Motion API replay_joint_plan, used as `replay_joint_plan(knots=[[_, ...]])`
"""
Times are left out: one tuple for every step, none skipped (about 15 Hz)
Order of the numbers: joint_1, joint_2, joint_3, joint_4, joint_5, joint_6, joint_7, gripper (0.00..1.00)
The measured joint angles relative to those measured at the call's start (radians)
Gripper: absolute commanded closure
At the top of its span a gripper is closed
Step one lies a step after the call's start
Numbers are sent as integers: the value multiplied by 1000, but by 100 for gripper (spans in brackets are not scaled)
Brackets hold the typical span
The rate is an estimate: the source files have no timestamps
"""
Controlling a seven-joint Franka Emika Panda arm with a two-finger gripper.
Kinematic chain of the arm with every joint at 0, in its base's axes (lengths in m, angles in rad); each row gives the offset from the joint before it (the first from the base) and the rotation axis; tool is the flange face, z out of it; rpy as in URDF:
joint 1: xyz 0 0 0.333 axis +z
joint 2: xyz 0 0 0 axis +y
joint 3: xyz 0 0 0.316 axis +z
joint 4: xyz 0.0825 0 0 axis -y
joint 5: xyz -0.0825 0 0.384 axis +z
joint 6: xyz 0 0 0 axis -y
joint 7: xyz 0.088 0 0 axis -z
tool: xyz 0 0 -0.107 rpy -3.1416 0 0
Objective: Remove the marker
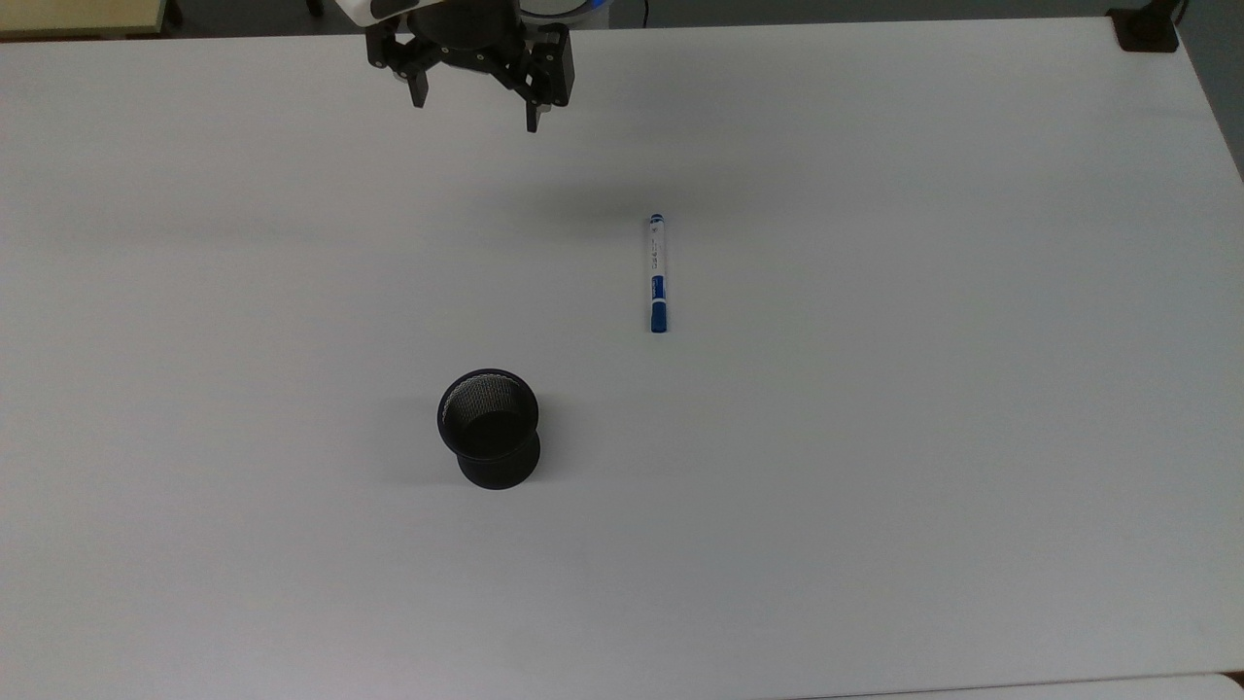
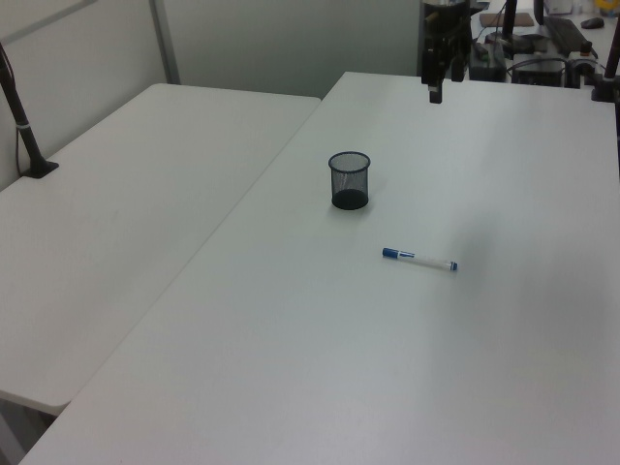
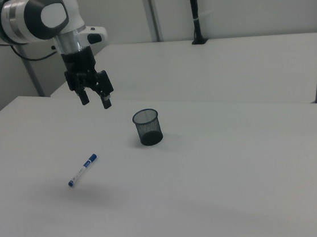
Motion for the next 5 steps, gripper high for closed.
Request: replay_joint_plan(knots=[[-2,-1,0,0,0,0,0,0],[-5,-1,1,0,0,0,0,0],[-7,-1,1,0,0,0,0,0],[-8,-1,1,0,0,0,0,0],[-9,-2,1,-1,0,0,0,0]])
